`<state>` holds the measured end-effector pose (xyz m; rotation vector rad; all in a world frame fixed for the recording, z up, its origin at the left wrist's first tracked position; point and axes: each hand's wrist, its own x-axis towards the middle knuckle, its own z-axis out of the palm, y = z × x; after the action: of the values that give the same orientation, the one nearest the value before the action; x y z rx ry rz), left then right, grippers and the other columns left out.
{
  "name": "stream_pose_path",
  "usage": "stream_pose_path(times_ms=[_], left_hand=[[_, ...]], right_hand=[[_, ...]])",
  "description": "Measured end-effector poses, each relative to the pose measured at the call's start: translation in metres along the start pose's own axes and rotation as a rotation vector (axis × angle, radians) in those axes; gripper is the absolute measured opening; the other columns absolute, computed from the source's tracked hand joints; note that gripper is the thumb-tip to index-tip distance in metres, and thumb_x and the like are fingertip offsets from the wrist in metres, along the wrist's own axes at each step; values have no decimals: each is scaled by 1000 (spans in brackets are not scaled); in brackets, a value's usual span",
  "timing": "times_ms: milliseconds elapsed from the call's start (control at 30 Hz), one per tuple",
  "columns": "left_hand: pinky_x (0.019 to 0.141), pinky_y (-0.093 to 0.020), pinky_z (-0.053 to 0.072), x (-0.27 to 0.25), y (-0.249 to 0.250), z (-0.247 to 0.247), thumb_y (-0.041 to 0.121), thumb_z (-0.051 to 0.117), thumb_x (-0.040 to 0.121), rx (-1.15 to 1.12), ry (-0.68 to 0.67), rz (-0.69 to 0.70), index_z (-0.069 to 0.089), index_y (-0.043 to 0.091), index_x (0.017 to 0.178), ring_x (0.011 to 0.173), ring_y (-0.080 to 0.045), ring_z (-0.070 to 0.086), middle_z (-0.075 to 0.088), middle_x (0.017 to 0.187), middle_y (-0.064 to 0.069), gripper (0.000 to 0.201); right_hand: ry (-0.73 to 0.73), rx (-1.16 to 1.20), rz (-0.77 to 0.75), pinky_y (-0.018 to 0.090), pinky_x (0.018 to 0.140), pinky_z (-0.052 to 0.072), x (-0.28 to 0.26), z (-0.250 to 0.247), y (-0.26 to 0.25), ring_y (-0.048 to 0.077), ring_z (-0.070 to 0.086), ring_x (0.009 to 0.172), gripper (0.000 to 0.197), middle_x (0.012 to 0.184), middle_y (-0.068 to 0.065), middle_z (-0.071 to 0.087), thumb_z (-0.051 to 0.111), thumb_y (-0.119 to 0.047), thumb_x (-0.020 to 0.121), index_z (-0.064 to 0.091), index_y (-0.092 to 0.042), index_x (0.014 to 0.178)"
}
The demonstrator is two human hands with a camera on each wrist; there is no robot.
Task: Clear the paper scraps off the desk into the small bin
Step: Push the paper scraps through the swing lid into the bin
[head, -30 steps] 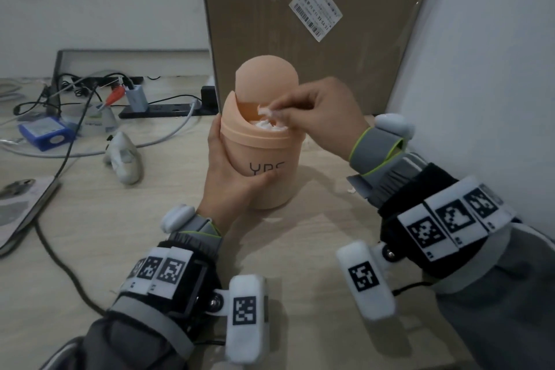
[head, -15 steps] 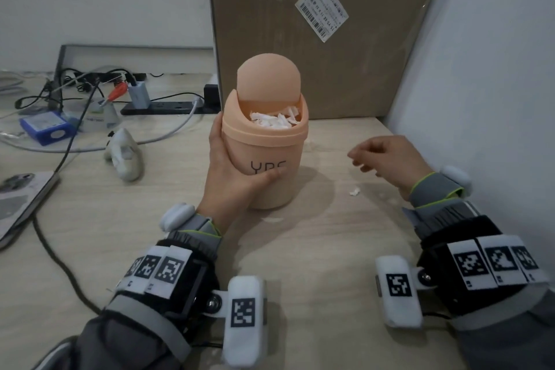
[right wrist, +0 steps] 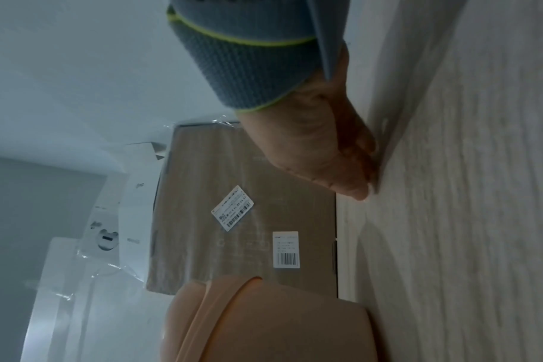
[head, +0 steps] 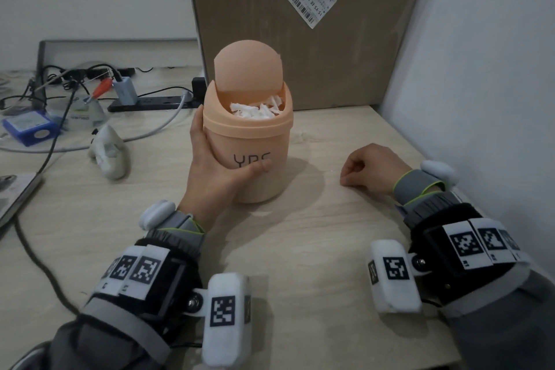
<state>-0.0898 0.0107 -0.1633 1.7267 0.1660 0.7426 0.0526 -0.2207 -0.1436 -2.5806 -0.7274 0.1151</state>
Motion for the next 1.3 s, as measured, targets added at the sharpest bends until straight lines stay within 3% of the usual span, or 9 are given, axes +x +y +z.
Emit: stream_pose_path(times_ms=[167,400,533,667,800,900,967,1167,1300], left_hand=[[112,-41,45,0,0,0,40,91,50,3,-1,4,12,34,156,133,0,47,41,150,16,133],[111,-38,46,0,1,1,39,90,49,-13,-7,-2,11,36,156,130,5,48,41,149,19,133],[111,-40,46,0,2,1,40,90,49,-7,-8,-3,10,36,156,132,3,47,41,149,19,133],[111,-39,46,-1,3,1,40,90,49,-2,-12,-6,10,36,156,132,1,47,40,150,17,134],[111,-38,46,-1,2,1,35,92,51,4,-6,-6,10,35,156,132,3,47,40,150,17,133],[111,-39,46,0,2,1,37,92,51,5,-5,-10,9,36,156,132,2,46,39,151,16,134],[112,-40,45,0,2,0,41,91,50,5,-3,-9,9,35,157,134,-1,46,39,152,15,135],[112,-40,45,-1,2,1,43,90,48,9,-3,-16,9,34,157,134,-1,46,40,151,15,135],[112,-43,44,0,2,1,43,91,48,15,-8,-16,8,34,157,136,-5,45,38,153,13,136]], right_hand=[[133,94,-36,1,53,35,7,7,1,4,54,64,8,69,-5,64,72,-12,71,68,-19,70],[93,59,-23,15,59,33,15,15,-5,11,55,78,18,82,1,66,73,-15,75,71,-17,93],[91,23,-25,11,55,33,16,15,-8,8,52,78,10,85,0,68,70,-15,77,74,-14,86],[91,-13,-34,16,70,33,18,15,-8,10,53,79,8,90,4,72,67,-12,79,74,-10,82],[140,56,-19,11,56,34,19,14,-1,10,53,74,6,78,0,65,67,-10,79,73,-10,80],[326,334,59,19,65,43,21,12,4,10,55,63,8,68,-5,61,67,-9,80,67,-14,73],[373,363,86,19,61,43,22,10,5,11,56,64,9,66,-7,60,66,-10,80,66,-15,73],[256,223,54,19,71,37,16,10,3,13,57,75,6,74,0,64,69,-10,77,71,-15,81],[182,125,28,18,73,34,16,13,1,16,58,82,21,78,2,64,73,-15,75,71,-13,96]])
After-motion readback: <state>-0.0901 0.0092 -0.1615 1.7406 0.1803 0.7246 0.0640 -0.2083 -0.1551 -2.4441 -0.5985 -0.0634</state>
